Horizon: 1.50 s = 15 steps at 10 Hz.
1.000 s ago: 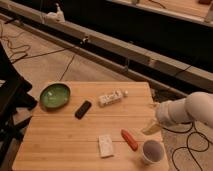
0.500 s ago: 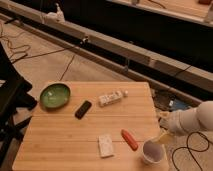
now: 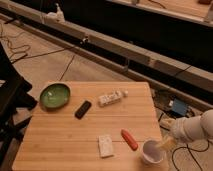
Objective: Place the ceramic cup in the ceramic bowl
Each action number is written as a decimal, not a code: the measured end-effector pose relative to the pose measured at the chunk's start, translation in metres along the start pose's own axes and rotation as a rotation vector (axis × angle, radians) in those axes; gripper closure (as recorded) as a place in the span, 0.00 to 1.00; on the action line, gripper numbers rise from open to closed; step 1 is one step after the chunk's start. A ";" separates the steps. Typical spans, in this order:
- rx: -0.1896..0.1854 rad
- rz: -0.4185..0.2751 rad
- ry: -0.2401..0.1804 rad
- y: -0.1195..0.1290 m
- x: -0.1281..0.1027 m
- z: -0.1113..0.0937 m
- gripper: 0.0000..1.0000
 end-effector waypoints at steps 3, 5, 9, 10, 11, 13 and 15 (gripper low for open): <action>-0.048 0.006 0.014 0.010 0.004 0.021 0.21; -0.068 0.006 0.027 0.013 0.007 0.029 0.21; -0.111 0.041 0.046 0.016 0.012 0.043 0.44; -0.115 0.046 0.045 0.015 0.011 0.045 0.54; -0.117 0.046 0.043 0.015 0.010 0.046 0.64; -0.119 0.045 0.040 0.013 0.008 0.047 0.84; -0.075 0.032 0.015 0.003 -0.006 0.038 0.99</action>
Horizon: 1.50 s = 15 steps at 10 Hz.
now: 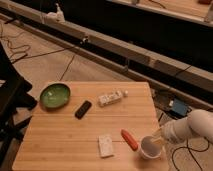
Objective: Place the ceramic cup in the ceramic bowl
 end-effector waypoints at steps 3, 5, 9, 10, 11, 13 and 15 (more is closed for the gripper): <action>0.119 -0.051 -0.030 -0.023 -0.045 -0.040 1.00; 0.198 -0.079 -0.045 -0.040 -0.079 -0.069 1.00; 0.258 -0.128 -0.071 -0.071 -0.157 -0.084 1.00; 0.255 -0.146 -0.076 -0.077 -0.178 -0.080 1.00; 0.249 -0.160 -0.081 -0.082 -0.195 -0.075 1.00; 0.223 -0.195 -0.086 -0.090 -0.229 -0.060 1.00; 0.186 -0.234 -0.096 -0.095 -0.264 -0.042 1.00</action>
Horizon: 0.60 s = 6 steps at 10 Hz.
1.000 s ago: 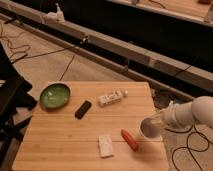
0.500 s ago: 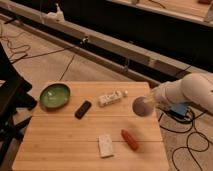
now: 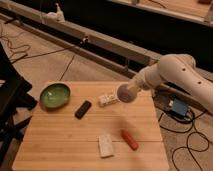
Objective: Place the ceramic cup in the ceramic bowl
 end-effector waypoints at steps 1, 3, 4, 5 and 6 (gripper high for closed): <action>-0.024 -0.030 -0.014 -0.004 -0.018 0.013 1.00; -0.069 -0.081 -0.039 -0.010 -0.045 0.036 1.00; -0.094 -0.107 -0.052 -0.012 -0.060 0.048 1.00; -0.120 -0.129 -0.065 -0.014 -0.074 0.060 1.00; -0.148 -0.151 -0.082 -0.015 -0.090 0.072 1.00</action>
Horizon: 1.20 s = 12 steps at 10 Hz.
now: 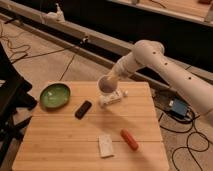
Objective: Place the ceramic cup in the ceramic bowl
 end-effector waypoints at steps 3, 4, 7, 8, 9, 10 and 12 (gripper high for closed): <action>-0.068 -0.058 -0.059 -0.011 -0.044 0.043 1.00; -0.075 -0.069 -0.073 -0.015 -0.056 0.056 1.00; -0.024 -0.083 -0.112 -0.040 -0.092 0.098 1.00; -0.007 -0.076 -0.119 -0.045 -0.099 0.108 1.00; 0.007 -0.070 -0.125 -0.049 -0.107 0.117 1.00; 0.021 -0.060 -0.132 -0.050 -0.115 0.127 1.00; 0.024 -0.046 -0.140 -0.043 -0.125 0.145 1.00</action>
